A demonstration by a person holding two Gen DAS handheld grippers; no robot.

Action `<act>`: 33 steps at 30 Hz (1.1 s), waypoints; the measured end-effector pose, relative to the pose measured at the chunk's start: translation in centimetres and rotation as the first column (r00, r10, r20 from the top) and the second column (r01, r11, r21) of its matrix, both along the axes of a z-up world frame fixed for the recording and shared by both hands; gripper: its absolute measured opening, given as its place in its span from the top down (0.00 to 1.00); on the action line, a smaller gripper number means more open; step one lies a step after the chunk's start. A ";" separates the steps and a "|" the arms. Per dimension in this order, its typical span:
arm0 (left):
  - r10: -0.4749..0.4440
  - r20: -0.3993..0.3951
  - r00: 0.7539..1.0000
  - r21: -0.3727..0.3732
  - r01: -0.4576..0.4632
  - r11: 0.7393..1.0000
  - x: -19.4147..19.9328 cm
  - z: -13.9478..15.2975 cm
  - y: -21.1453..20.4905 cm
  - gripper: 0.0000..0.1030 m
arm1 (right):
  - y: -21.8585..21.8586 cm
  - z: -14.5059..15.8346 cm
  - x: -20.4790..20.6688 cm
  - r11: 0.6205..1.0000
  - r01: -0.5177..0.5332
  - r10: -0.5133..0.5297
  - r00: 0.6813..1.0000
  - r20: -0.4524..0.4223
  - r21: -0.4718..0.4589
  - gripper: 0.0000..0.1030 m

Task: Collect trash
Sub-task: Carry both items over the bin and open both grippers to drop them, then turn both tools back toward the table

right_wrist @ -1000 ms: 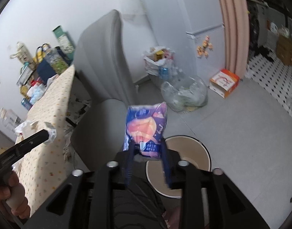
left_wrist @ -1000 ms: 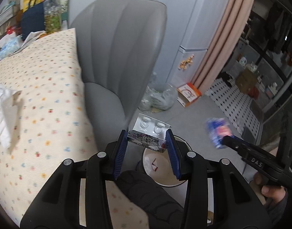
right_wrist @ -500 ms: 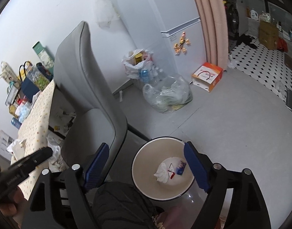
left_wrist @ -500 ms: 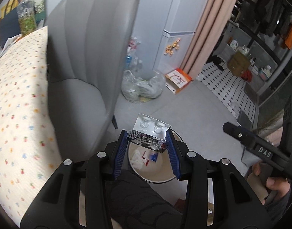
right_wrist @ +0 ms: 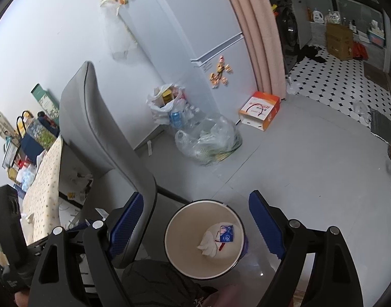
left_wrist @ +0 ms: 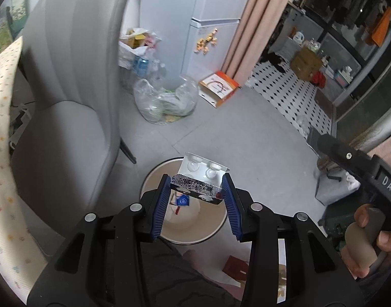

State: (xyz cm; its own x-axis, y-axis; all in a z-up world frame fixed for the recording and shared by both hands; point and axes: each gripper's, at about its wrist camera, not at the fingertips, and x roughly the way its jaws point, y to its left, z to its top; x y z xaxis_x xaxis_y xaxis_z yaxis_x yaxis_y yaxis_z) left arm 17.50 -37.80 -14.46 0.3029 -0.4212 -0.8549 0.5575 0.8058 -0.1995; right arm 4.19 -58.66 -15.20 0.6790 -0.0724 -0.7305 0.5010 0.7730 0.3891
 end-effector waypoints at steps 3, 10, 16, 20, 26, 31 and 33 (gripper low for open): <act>-0.018 -0.020 1.000 -0.014 0.017 1.000 0.0 -0.3 -0.8 0.28 | -0.7 -0.1 -0.3 1.000 0.017 -0.017 1.000 -0.003 0.005 0.18; 0.042 0.020 0.999 -0.051 -0.041 0.998 0.3 1.1 1.2 0.09 | -0.2 0.3 -0.1 1.000 0.016 -0.016 1.000 -0.006 -0.006 0.13; 0.110 0.053 0.992 -0.076 -0.106 0.991 0.5 2.8 4.3 0.06 | 1.4 0.9 0.5 1.000 0.006 -0.006 1.000 0.005 -0.019 0.08; 0.157 0.079 0.984 -0.097 -0.149 0.984 0.5 4.2 6.4 0.06 | 3.1 1.7 1.0 0.999 -0.027 0.028 1.000 0.015 -0.033 0.08; 0.250 0.110 0.962 -0.145 -0.233 0.962 0.3 6.8 10.7 0.06 | 6.1 3.0 2.1 0.995 -0.090 0.091 0.996 0.017 -0.050 0.08; 0.300 0.136 0.944 -0.185 -0.273 0.944 -0.1 8.5 13.8 0.06 | 9.3 4.9 3.0 0.982 -0.167 0.170 0.985 0.031 -0.087 0.08; 0.320 0.145 0.936 -0.202 -0.289 0.936 -0.2 9.1 15.0 0.06 | 10.6 5.7 3.3 0.975 -0.197 0.201 0.979 0.036 -0.102 0.08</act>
